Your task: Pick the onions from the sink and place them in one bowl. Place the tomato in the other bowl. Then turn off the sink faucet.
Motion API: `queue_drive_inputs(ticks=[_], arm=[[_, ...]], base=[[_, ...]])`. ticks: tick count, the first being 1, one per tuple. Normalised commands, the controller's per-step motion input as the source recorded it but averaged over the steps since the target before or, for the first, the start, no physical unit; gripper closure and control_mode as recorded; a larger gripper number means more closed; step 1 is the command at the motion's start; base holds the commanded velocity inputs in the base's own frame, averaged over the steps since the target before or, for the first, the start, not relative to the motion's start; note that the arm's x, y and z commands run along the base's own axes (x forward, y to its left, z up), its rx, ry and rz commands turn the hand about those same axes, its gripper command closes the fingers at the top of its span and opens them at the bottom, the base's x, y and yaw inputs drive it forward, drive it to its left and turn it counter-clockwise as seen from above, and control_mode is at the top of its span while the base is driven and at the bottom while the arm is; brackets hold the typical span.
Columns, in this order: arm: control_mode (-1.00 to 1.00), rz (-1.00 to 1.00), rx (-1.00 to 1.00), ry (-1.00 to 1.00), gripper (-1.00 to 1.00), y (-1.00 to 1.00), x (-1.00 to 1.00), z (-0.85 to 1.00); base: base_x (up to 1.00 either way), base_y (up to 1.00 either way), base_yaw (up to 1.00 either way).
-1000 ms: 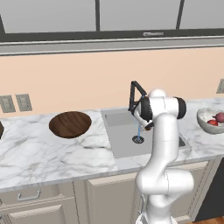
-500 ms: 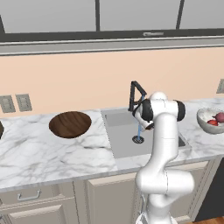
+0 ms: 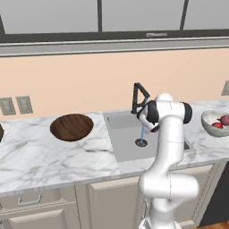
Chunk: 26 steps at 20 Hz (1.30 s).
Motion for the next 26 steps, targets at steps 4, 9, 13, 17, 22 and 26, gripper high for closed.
queue_drive_inputs(ticks=[4, 9, 13, 17, 22, 26], arm=[[-1.00, 0.00, 0.00, 0.00, 1.00, 0.00, -1.00, 0.44], [-1.00, 0.02, 0.00, -0.08, 1.00, 0.00, -1.00, 0.46], [-1.00, 0.04, 0.00, -0.15, 1.00, 0.00, -1.00, 0.89], [-1.00, 0.05, 0.00, -0.09, 1.00, 0.07, -1.00, 0.90], [-1.00, 0.06, 0.00, -0.02, 1.00, 0.56, -0.94, 0.90], [-1.00, 0.05, 0.00, 0.15, 1.00, 0.68, -0.64, 1.00]], base=[[0.00, 0.00, 0.00], [0.00, 0.00, 0.00], [0.00, 0.00, 0.00], [0.00, 0.00, 0.00], [0.00, 0.00, 0.00], [0.00, 0.00, 0.00]])
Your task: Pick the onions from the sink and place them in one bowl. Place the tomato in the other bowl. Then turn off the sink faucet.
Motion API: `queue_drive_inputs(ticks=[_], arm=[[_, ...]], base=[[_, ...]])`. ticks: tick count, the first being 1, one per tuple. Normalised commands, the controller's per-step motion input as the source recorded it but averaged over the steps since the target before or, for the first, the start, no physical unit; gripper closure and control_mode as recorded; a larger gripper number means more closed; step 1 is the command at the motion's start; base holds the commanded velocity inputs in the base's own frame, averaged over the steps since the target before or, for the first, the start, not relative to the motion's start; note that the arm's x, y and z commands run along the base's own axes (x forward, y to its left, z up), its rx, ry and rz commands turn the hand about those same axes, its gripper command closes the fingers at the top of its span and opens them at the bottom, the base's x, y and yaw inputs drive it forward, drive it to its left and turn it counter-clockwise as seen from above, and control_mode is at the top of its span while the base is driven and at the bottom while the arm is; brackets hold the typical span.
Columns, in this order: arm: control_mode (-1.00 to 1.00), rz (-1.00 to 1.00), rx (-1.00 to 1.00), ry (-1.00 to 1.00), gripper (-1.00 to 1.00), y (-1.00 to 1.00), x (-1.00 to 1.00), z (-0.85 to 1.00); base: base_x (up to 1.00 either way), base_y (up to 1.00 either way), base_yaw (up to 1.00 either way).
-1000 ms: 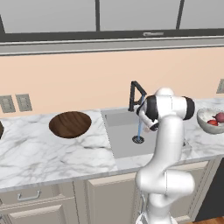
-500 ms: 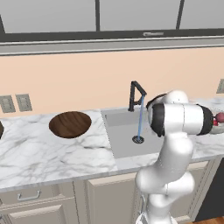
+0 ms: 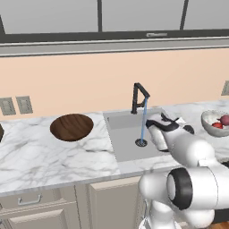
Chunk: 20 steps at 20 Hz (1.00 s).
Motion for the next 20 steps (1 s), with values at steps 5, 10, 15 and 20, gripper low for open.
queue_drive_inputs(ticks=[5, 10, 15, 20], arm=[[-1.00, 0.05, 0.00, 0.38, 1.00, 0.53, -0.16, 1.00], [-1.00, 0.00, 0.00, 0.63, 1.00, 0.49, -0.50, 1.00], [-1.00, 0.03, 0.00, 0.56, 1.00, 0.30, -0.74, 0.95], [-1.00, 0.05, -0.01, 0.28, 1.00, 0.61, -0.83, 0.62]], base=[[0.00, 0.00, 0.00], [0.00, 0.00, 0.00], [0.00, 0.00, 0.00], [0.00, 0.00, 0.00]])
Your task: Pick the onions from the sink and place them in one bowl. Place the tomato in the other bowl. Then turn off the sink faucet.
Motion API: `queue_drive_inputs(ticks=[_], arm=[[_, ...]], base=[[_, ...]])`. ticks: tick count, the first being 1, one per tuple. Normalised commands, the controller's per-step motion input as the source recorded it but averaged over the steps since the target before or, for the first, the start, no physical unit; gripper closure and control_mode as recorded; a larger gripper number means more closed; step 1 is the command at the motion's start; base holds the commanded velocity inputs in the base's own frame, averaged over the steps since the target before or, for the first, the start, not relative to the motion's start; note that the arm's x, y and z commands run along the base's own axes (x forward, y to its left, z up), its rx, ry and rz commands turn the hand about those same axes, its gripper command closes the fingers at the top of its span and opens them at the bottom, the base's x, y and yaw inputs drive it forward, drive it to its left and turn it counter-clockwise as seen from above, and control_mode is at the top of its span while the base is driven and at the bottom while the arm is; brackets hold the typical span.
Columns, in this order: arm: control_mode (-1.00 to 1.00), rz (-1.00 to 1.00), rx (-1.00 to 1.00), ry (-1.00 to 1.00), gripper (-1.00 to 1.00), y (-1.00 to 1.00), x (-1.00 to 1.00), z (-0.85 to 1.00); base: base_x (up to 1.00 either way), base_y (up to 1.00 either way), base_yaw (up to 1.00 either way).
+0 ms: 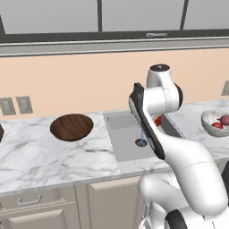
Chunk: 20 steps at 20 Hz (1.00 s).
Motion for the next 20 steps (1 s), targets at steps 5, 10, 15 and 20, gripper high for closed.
queue_drive_inputs(ticks=[5, 10, 15, 20], arm=[[-1.00, 0.22, -0.05, 0.00, 1.00, 0.97, -0.22, 0.04], [-1.00, 0.46, 0.00, -0.03, 1.00, 0.63, 0.60, 0.00], [-1.00, 0.40, 0.00, 0.05, 1.00, 0.65, 0.81, 0.00], [-1.00, 0.27, 0.00, 0.16, 1.00, 0.75, 0.54, -0.17]], base=[[0.00, 0.00, 0.00], [0.00, 0.00, 0.00], [0.00, 0.00, 0.00], [0.00, 0.00, 0.00]])
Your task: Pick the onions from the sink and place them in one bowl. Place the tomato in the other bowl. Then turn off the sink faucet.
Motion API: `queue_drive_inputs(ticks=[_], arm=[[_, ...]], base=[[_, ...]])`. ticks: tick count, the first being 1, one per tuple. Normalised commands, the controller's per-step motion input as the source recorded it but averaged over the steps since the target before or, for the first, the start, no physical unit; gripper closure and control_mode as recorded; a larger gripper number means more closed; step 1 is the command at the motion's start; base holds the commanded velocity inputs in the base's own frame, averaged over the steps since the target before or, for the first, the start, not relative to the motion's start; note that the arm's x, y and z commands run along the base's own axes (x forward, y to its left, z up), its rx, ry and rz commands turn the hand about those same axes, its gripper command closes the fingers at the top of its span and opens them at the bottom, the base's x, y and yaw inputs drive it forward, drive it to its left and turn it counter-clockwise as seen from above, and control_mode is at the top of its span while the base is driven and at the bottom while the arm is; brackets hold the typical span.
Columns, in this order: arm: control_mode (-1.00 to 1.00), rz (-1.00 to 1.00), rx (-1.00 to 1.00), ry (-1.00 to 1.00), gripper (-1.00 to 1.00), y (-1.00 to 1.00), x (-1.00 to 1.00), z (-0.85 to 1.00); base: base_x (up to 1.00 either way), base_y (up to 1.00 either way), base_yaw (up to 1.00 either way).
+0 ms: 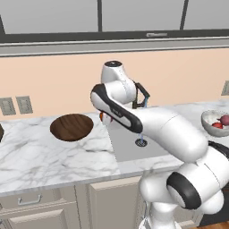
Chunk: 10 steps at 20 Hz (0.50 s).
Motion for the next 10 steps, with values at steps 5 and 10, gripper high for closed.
queue_drive_inputs(ticks=[5, 10], arm=[[-1.00, 0.14, -0.06, 0.08, 1.00, 0.58, 0.50, -0.55], [-1.00, 0.06, -0.06, 0.09, 1.00, 0.34, 0.58, -0.57]], base=[[0.00, 0.00, 0.00], [0.00, 0.00, 0.00]])
